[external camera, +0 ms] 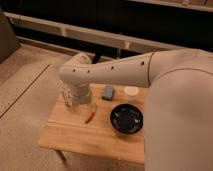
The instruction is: Place the pepper in the ceramic cup
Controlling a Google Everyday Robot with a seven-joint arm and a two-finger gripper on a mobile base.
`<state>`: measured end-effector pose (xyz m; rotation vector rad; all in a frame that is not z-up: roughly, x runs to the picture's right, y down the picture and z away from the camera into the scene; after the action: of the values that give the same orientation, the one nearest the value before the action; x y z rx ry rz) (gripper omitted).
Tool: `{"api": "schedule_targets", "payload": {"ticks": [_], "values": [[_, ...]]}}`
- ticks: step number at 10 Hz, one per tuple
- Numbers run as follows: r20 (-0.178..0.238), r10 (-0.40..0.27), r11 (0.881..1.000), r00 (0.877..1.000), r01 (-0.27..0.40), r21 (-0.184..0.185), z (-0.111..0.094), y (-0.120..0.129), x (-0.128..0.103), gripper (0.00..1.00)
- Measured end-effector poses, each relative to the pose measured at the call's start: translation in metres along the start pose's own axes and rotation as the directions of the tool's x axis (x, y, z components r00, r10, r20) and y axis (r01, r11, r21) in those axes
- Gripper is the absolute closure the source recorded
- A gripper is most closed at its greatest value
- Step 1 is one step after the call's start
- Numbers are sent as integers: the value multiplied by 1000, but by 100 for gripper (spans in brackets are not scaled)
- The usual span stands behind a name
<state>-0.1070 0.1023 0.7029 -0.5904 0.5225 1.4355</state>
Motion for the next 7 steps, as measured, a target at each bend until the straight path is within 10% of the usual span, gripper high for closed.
{"api": "schedule_targets", "payload": {"ticks": [7], "values": [[20,10,1000,1000,-10,-5,-2,2,-5,35]]}}
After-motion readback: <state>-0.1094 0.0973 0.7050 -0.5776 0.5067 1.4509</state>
